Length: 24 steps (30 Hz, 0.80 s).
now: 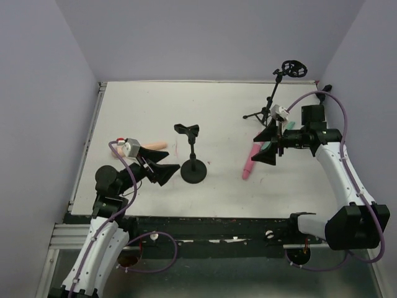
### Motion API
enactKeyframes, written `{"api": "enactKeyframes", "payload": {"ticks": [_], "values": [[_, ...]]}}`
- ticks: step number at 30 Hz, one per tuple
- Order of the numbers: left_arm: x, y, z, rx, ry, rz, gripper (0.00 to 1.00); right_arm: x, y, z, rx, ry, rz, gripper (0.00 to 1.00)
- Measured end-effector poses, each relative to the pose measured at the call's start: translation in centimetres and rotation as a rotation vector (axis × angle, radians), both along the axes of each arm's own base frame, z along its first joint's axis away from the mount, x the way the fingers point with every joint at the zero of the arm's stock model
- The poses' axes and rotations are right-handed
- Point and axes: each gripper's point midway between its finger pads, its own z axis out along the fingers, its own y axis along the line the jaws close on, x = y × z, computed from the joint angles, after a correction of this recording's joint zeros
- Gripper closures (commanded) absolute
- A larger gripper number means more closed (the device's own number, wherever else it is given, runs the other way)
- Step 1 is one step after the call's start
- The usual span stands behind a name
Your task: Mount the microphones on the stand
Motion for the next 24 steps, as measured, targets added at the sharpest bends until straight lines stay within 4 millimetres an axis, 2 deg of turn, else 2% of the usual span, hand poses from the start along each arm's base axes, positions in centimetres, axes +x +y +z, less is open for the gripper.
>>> {"api": "enactKeyframes", "payload": {"ticks": [3, 5, 7, 8, 15, 17, 20, 24], "values": [[-0.5, -1.4, -1.6, 0.024, 0.017, -0.056, 0.12, -0.6, 0.1, -2.4, 0.012, 0.036, 0.026, 0.00], [-0.6, -2.3, -1.8, 0.054, -0.026, -0.074, 0.12, -0.9, 0.2, -3.5, 0.018, 0.044, 0.037, 0.00], [-0.6, -3.5, -2.1, 0.082, -0.060, -0.090, 0.06, -1.1, 0.3, -4.3, 0.030, 0.038, 0.049, 0.00], [-0.1, -4.0, -2.3, 0.104, -0.086, -0.077, 0.02, -1.2, 0.4, -4.5, 0.036, 0.036, 0.055, 0.00], [4.8, -6.0, -6.6, 0.256, -0.109, 0.013, 0.02, -1.4, 0.6, -5.2, 0.053, -0.005, 0.082, 0.00], [6.0, -6.1, -7.4, 0.275, -0.134, 0.053, 0.06, -1.4, 0.6, -5.2, 0.051, -0.015, 0.085, 0.00], [7.3, -5.9, -7.7, 0.284, -0.182, 0.106, 0.17, -1.4, 0.5, -5.1, 0.049, -0.033, 0.088, 0.00], [8.2, -6.8, -6.6, 0.271, -0.266, 0.116, 0.27, -1.4, 0.5, -5.1, 0.048, -0.044, 0.090, 0.00]]}}
